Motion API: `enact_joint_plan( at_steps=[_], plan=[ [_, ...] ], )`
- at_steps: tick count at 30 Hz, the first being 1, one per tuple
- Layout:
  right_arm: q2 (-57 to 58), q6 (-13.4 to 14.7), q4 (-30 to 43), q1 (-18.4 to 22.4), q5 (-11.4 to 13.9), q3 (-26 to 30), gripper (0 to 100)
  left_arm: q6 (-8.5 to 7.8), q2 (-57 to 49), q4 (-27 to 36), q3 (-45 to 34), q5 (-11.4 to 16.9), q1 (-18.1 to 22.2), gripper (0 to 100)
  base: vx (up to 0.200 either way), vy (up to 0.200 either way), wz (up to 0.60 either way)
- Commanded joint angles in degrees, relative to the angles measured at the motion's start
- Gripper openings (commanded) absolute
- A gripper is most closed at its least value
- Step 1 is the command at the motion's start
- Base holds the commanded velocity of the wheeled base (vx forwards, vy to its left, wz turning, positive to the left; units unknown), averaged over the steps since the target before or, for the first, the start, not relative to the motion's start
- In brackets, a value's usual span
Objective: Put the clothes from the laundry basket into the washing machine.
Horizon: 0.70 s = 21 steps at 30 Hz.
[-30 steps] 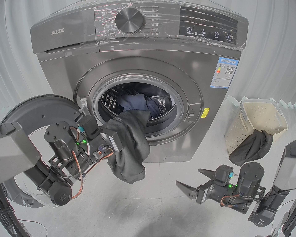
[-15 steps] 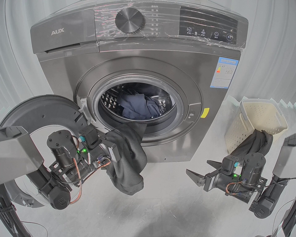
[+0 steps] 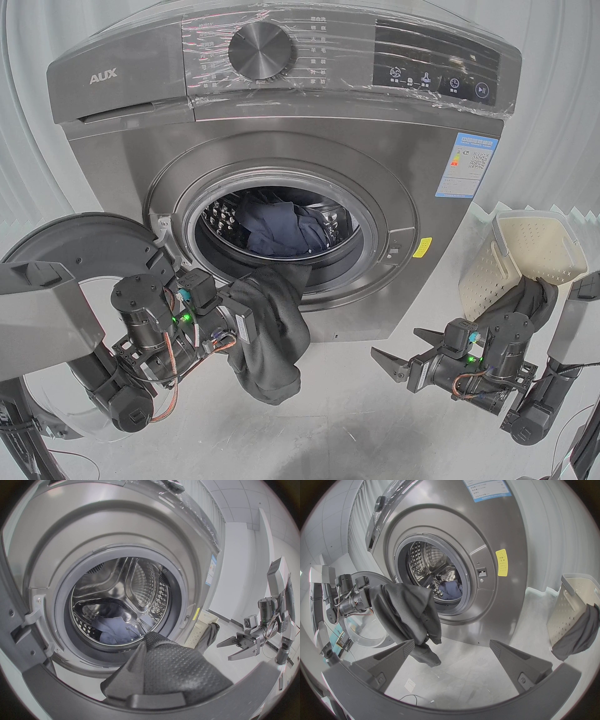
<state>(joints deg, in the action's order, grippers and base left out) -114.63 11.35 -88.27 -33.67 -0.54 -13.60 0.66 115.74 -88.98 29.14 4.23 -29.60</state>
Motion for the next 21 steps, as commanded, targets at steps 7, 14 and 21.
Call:
enact_joint_plan(
  at_steps=[7, 14, 21],
  plan=[
    [0.19, -0.01, 0.03, -1.84, 0.01, 1.04, 100, 0.04, 0.72, -0.05, -0.04, -0.19, -1.43, 0, 0.000, 0.000, 0.00],
    [1.25, -0.10, 0.03, -4.12, 0.10, 3.41, 100, 0.04, 0.89, -0.05, -1.01, -0.36, -1.69, 0, 0.000, 0.000, 0.00],
    [4.15, -0.10, 0.03, -7.20, -0.08, 5.08, 100, 0.04, 1.07, -0.05, -0.13, -0.54, -3.89, 0, 0.000, 0.000, 0.00]
  ],
)
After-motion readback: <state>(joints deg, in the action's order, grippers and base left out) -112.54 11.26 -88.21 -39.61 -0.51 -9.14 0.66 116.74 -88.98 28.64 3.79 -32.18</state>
